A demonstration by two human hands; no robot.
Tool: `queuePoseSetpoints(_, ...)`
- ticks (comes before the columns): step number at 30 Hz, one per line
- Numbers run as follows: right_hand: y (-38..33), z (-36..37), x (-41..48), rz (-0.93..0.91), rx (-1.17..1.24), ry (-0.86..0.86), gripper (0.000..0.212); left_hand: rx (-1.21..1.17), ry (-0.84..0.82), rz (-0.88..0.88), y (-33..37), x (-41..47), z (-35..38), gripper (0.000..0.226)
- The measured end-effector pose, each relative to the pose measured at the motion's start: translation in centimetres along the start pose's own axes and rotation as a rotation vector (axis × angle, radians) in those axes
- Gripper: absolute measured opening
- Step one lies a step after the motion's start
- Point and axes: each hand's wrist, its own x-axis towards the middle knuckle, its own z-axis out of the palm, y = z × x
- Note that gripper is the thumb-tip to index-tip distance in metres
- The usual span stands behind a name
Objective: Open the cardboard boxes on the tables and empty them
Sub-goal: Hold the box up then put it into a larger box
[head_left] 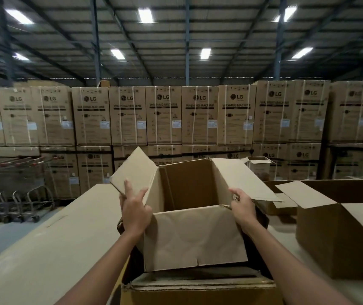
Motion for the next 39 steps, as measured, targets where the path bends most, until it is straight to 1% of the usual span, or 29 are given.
queuePoseSetpoints(2,1.2,-0.4,0.2,0.074,-0.048,0.000,0.051,0.058,-0.068,-0.005,0.0,-0.1,0.6,0.052)
queuePoseSetpoints(4,3.0,-0.7,-0.3,0.162,-0.112,-0.011,0.048,0.109,-0.148,-0.047,-1.0,-1.1,1.3,0.043)
queuePoseSetpoints(6,4.4,-0.9,-0.5,0.206,-0.152,-0.030,0.043,0.162,-0.254,-0.112,-2.5,-2.2,2.3,0.050)
queuePoseSetpoints(9,4.5,-1.0,-0.6,0.193,-0.205,-0.095,0.041,0.306,-0.355,-0.101,-3.6,-3.1,3.1,0.061)
queuePoseSetpoints(11,4.3,-1.0,-0.7,0.180,-0.232,-0.104,0.040,0.341,-0.402,-0.095,-3.3,-3.0,2.8,0.061)
queuePoseSetpoints(13,4.2,-1.1,-0.8,0.168,-0.296,-0.120,0.038,0.393,-0.498,-0.089,-2.7,-2.5,2.2,0.062)
queuePoseSetpoints(14,4.3,-1.2,-0.8,0.153,-0.351,-0.136,0.037,0.438,-0.555,-0.076,-2.7,-2.0,1.9,0.064)
queuePoseSetpoints(16,4.1,-1.4,-0.8,0.128,-0.535,-0.175,0.036,0.536,-0.656,-0.042,-2.5,-0.9,0.9,0.066)
queuePoseSetpoints(17,3.8,-1.4,-0.9,0.115,-0.640,-0.171,0.035,0.574,-0.700,-0.025,-2.2,-0.5,0.4,0.061)
queuePoseSetpoints(18,3.4,-1.4,-1.1,0.099,-0.729,-0.155,0.033,0.597,-0.721,-0.003,-1.8,-0.2,-0.2,0.052)
queuePoseSetpoints(19,3.1,-1.4,-1.4,0.083,-0.803,-0.129,0.031,0.607,-0.709,0.022,-1.2,-0.1,-0.6,0.041)
queuePoseSetpoints(20,2.7,-1.3,-1.7,0.069,-0.871,-0.092,0.028,0.614,-0.660,0.042,-0.6,-0.2,-0.8,0.032)
queuePoseSetpoints(21,2.4,-1.2,-2.0,0.055,-0.931,-0.056,0.027,0.615,-0.597,0.054,0.0,-0.4,-0.9,0.028)
queuePoseSetpoints(23,1.9,-1.0,-2.8,0.001,-1.027,-0.023,0.025,0.588,-0.476,0.095,0.6,-1.1,-0.4,0.029)
queuePoseSetpoints(25,2.2,-0.7,-3.2,-0.099,-1.025,-0.028,0.024,0.507,-0.430,0.173,0.7,-1.7,0.5,0.034)
queuePoseSetpoints(27,3.2,-0.5,-3.1,-0.221,-0.982,-0.056,0.021,0.401,-0.501,0.230,0.5,-2.3,1.7,0.043)
queuePoseSetpoints(29,4.3,-0.6,-2.7,-0.268,-0.914,-0.119,0.029,0.352,-0.616,0.249,0.0,-3.0,2.9,0.053)
queuePoseSetpoints(30,4.7,-0.7,-2.7,-0.264,-0.889,-0.161,0.034,0.355,-0.658,0.249,-0.3,-3.3,3.4,0.056)
queuePoseSetpoints(32,5.2,-0.5,-2.5,-0.270,-0.901,-0.207,0.041,0.373,-0.692,0.239,-0.9,-3.3,3.9,0.057)
queuePoseSetpoints(35,4.7,-0.1,-1.6,-0.226,-0.977,-0.173,0.049,0.361,-0.730,0.193,0.2,-1.8,3.9,0.057)
queuePoseSetpoints(36,4.1,0.1,-1.1,-0.194,-1.004,-0.161,0.048,0.356,-0.735,0.188,0.6,-1.1,4.1,0.057)
queuePoseSetpoints(39,2.1,0.9,0.6,-0.140,-1.081,-0.110,0.035,0.359,-0.702,0.174,0.4,0.7,5.4,0.055)
